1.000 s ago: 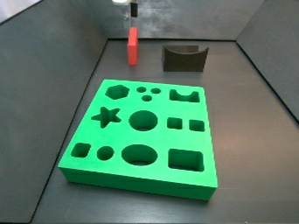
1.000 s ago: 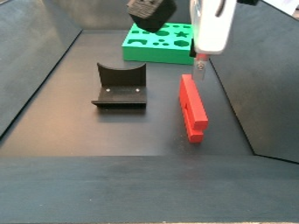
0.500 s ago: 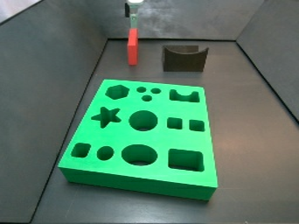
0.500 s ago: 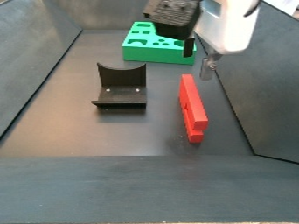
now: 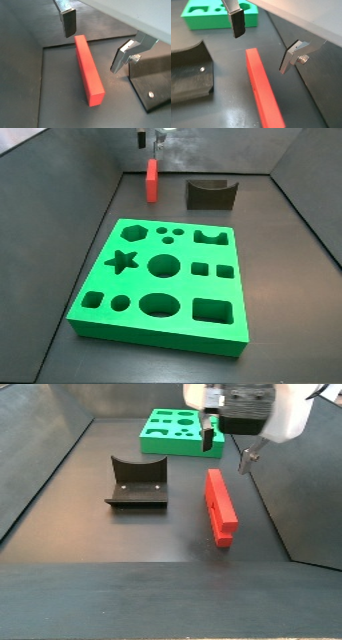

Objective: Pick up the double-square object. Move up. Rotate the double-square object. Place the double-square object on the fixture. Regrasp the double-square object. Move to above the board. Insert the double-square object.
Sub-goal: Rotate the double-square object.

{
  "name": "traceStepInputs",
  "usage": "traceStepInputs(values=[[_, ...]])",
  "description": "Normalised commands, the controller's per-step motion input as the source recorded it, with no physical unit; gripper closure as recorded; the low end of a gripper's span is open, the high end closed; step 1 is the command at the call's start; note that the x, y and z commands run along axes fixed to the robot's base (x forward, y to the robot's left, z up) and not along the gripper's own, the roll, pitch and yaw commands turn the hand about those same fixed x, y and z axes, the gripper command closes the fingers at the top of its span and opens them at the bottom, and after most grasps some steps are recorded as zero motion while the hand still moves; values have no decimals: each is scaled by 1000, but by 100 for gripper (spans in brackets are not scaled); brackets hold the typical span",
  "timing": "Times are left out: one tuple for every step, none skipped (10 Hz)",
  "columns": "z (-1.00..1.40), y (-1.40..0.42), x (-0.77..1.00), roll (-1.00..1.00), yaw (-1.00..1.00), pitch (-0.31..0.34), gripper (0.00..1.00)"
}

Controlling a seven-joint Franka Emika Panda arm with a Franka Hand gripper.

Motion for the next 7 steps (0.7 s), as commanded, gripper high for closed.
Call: traceStepInputs(values=[[-24, -1, 31, 2, 1000, -11, 0], [-24, -1, 31, 3, 1000, -12, 0], [-24, -1, 31, 3, 1000, -13, 0], [-24, -1, 31, 3, 1000, -14, 0], [-24, -1, 31, 3, 1000, -16, 0], [-24, -1, 31, 4, 1000, -17, 0], [-24, -1, 31, 4, 1000, -20, 0]])
